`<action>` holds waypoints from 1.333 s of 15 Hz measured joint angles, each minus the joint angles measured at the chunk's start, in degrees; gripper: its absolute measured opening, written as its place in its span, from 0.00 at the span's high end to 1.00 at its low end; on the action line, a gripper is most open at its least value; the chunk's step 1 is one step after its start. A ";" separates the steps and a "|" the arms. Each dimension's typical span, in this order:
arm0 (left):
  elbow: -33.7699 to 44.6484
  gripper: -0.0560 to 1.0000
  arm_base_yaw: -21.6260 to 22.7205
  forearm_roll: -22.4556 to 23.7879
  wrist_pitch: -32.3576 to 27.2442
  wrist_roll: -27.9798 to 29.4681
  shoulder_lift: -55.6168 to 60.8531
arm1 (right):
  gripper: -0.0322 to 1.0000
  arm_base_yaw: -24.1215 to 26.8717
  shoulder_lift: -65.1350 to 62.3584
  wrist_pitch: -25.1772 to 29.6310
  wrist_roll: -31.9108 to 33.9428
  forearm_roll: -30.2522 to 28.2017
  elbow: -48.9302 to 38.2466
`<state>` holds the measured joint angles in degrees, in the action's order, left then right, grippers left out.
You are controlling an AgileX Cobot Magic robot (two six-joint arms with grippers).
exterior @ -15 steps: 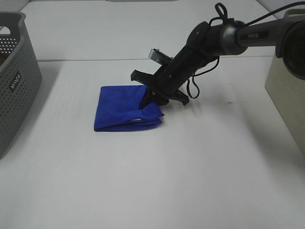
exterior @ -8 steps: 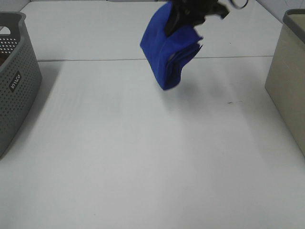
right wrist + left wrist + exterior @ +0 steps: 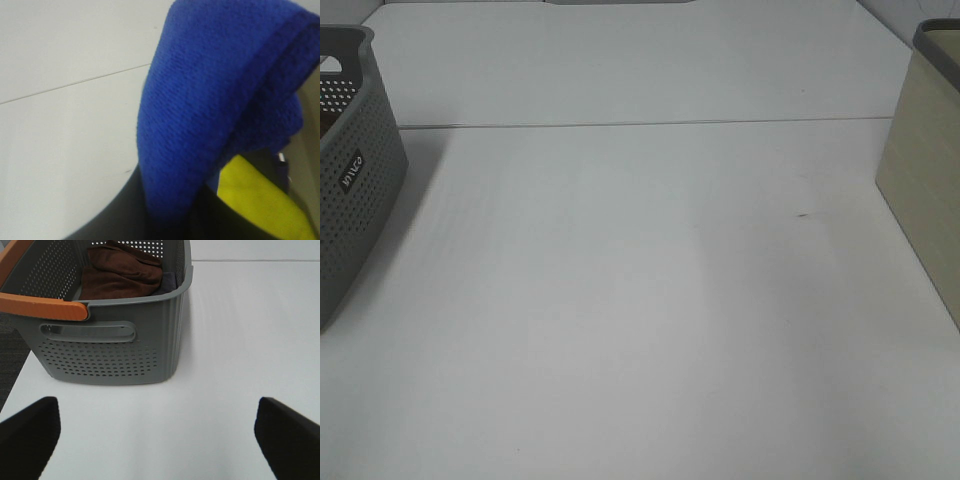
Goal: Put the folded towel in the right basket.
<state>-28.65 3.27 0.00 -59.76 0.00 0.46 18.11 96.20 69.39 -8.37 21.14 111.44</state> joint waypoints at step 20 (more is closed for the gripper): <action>0.00 0.02 0.00 0.00 0.00 0.00 0.00 | 0.03 -13.12 2.52 0.52 1.55 -4.01 -8.19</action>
<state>-28.65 3.27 0.00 -59.76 0.00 0.46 4.98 98.72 69.90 -6.82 17.13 103.25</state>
